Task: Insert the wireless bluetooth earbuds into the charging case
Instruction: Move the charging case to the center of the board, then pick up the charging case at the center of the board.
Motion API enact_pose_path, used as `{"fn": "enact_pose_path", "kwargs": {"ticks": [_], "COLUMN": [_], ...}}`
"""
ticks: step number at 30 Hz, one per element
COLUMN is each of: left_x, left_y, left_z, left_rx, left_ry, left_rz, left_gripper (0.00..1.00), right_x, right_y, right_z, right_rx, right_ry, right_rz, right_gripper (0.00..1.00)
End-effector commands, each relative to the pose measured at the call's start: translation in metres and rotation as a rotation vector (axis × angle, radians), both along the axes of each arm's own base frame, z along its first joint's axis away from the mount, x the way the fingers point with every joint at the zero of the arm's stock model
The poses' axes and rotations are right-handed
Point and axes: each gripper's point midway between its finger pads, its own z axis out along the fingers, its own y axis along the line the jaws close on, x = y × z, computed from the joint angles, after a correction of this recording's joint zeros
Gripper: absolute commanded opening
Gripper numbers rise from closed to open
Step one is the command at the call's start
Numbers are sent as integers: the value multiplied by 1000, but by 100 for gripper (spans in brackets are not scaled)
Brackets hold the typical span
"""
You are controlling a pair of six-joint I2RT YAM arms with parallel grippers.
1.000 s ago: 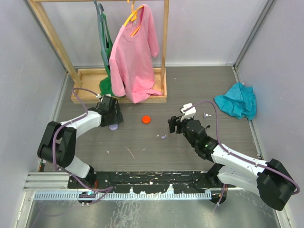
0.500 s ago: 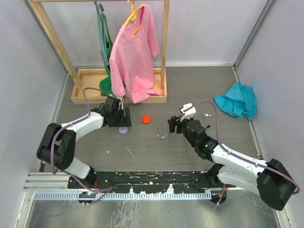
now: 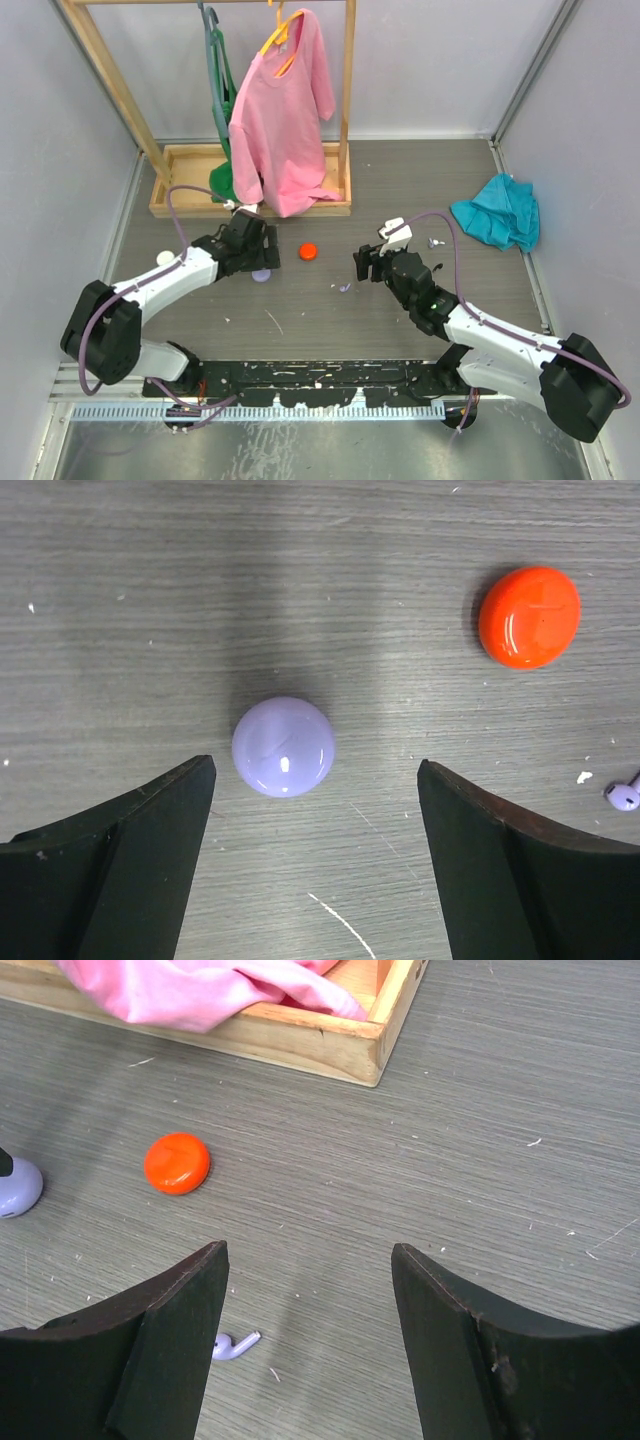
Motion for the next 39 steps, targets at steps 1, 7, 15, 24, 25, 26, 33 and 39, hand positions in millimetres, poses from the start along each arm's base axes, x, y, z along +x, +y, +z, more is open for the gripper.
{"fn": "enact_pose_path", "kwargs": {"ticks": [1,7,15,24,25,26,33,39], "left_x": [0,-1,1,-2,-3,-4,-5,-6], "left_y": [11,8,9,11,11,12,11,11], "left_z": [-5,-14,-34,-45,-46,-47,-57,-54], "left_rx": [72,89,83,90,90,92,98,91], "left_ry": [-40,-66,-44,-26,-24,-23,-5,-16], "left_rz": [174,286,394,421,422,423,416,405], "left_gripper": [85,86,74,62,61,61,61,55], "right_x": [8,8,9,9,9,9,9,7], "right_y": [3,3,3,4,4,4,4,6], "right_z": [19,18,16,15,15,15,16,21], "right_rx": [38,35,30,23,23,23,20,34], "right_ry": [-41,-38,-32,-27,-28,-27,-26,-31], "right_rz": [-18,-21,-21,-22,-23,-23,-21,-5], "right_gripper": [72,72,72,72,72,72,72,72]}}
